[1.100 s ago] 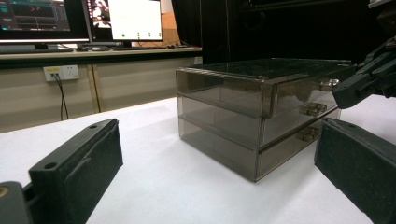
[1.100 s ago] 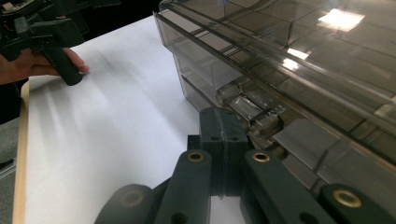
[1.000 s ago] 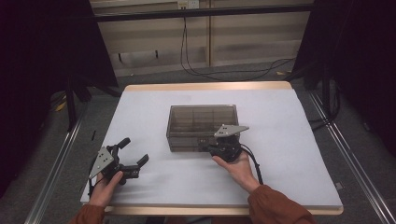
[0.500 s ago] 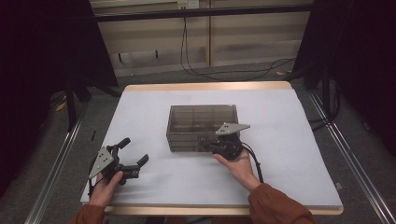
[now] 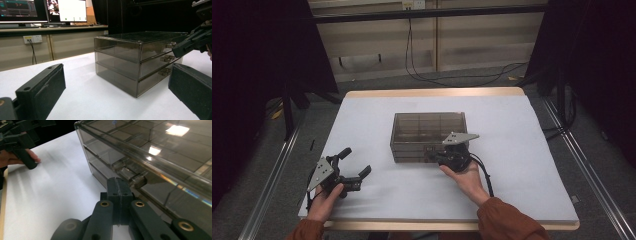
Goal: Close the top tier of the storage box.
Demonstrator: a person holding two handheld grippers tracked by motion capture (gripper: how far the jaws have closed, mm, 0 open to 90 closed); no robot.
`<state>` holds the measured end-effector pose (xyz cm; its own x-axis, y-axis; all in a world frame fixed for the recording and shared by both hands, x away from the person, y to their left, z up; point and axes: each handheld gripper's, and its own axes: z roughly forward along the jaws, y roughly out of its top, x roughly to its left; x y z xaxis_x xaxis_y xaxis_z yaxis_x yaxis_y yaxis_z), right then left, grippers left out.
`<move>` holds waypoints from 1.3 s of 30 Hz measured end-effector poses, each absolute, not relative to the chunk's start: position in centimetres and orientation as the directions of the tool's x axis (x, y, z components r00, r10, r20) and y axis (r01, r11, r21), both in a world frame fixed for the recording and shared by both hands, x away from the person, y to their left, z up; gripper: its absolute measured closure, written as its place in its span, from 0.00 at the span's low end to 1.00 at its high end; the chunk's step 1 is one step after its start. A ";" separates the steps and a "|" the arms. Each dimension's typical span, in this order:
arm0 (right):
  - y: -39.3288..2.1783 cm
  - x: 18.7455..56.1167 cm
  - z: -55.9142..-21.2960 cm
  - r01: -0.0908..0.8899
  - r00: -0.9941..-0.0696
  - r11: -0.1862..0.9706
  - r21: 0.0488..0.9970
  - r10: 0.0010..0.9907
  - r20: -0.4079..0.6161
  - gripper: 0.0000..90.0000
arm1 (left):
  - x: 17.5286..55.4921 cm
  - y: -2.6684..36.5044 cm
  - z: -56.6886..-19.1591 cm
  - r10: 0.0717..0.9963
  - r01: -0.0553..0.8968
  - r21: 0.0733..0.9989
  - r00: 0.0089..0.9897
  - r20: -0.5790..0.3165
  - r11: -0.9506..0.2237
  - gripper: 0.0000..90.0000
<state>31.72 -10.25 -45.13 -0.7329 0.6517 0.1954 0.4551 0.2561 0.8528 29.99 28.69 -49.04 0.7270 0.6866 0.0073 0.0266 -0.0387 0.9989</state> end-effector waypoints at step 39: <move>-20.6 25.8 -43.9 0.486 -0.606 0.187 0.853 0.776 0.176 0.20 | 30.0 28.7 -49.0 0.688 0.027 0.999 0.725 0.007 -0.038 0.01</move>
<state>25.76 -20.61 -43.88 -0.6064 0.7755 0.1757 0.4865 0.1870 0.8535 30.00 28.65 -49.04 0.7255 0.6882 0.0066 0.0267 -0.0377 0.9989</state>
